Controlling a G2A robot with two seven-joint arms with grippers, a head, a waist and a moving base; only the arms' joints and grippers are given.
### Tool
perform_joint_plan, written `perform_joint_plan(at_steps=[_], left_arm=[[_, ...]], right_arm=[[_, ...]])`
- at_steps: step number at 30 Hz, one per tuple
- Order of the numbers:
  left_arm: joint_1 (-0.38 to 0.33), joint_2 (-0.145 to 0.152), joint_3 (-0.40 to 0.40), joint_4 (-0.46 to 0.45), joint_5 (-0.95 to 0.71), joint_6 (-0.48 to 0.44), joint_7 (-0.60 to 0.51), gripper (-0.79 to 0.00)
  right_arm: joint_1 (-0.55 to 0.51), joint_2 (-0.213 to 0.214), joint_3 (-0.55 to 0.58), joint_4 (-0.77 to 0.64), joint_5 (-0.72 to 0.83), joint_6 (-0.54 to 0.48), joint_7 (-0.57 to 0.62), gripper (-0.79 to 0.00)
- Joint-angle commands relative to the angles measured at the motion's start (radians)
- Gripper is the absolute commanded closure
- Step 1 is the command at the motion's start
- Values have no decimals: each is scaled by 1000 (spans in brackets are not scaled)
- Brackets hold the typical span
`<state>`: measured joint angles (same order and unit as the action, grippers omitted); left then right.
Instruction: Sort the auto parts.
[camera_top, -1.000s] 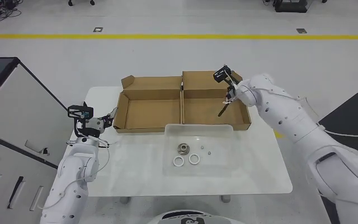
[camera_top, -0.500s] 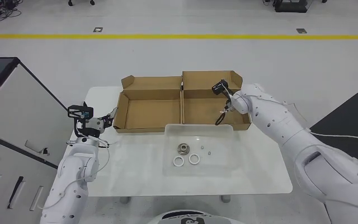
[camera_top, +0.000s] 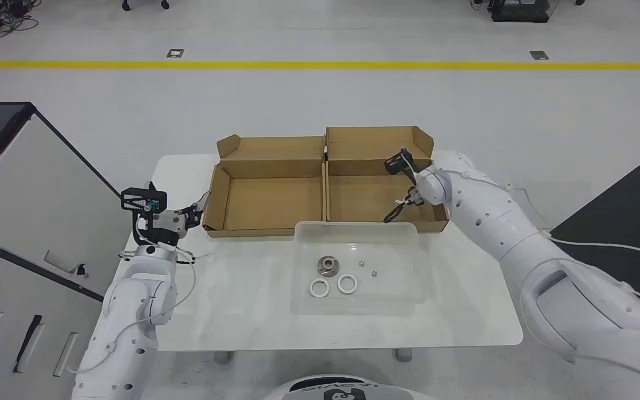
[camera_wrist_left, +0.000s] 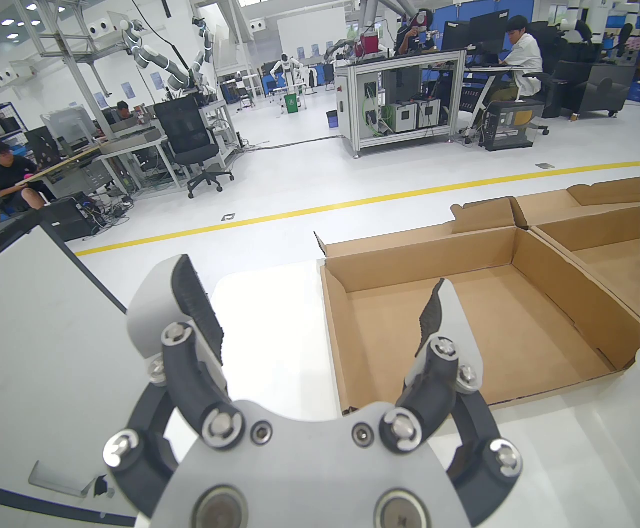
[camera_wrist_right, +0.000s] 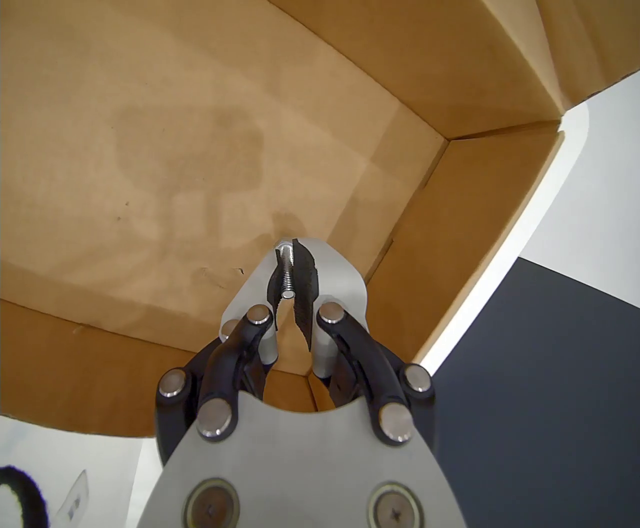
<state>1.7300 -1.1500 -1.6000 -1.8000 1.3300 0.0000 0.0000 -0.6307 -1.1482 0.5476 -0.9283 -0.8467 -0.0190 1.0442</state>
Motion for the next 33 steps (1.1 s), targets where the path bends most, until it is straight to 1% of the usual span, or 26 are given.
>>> perform_joint_plan(at_steps=[1,2,3,4,5,8,10,16,19,25,31,33], left_arm=[[0,0,0,0,0,0,0,-785],[0,0,0,0,0,0,0,-785],[0,0,0,0,0,0,0,-785],[0,0,0,0,0,0,0,-785],[0,0,0,0,0,0,0,-785],[0,0,0,0,0,0,0,-785],[0,0,0,0,0,0,0,-785],[0,0,0,0,0,0,0,-785],[0,0,0,0,0,0,0,-785],[0,0,0,0,0,0,0,-785],[0,0,0,0,0,0,0,-785],[0,0,0,0,0,0,0,-785]], right_arm=[[-1,-3,4,5,-1,0,0,-311],[-2,-5,6,8,-2,1,0,-332],[-3,-6,9,9,-1,2,-3,-376],[-4,-7,12,10,0,2,-7,-391],[-3,-8,16,9,0,1,-9,-536],[-4,-8,30,1,-2,0,-14,-699],[-6,-6,44,-12,1,-2,-22,-785],[-14,10,96,-86,-7,-10,-36,-785],[-29,29,141,-164,-11,-19,-31,-785],[-118,89,281,-420,-16,-42,37,-785],[-253,145,435,-703,9,-86,151,-785],[-298,159,475,-788,35,-116,193,-785]])
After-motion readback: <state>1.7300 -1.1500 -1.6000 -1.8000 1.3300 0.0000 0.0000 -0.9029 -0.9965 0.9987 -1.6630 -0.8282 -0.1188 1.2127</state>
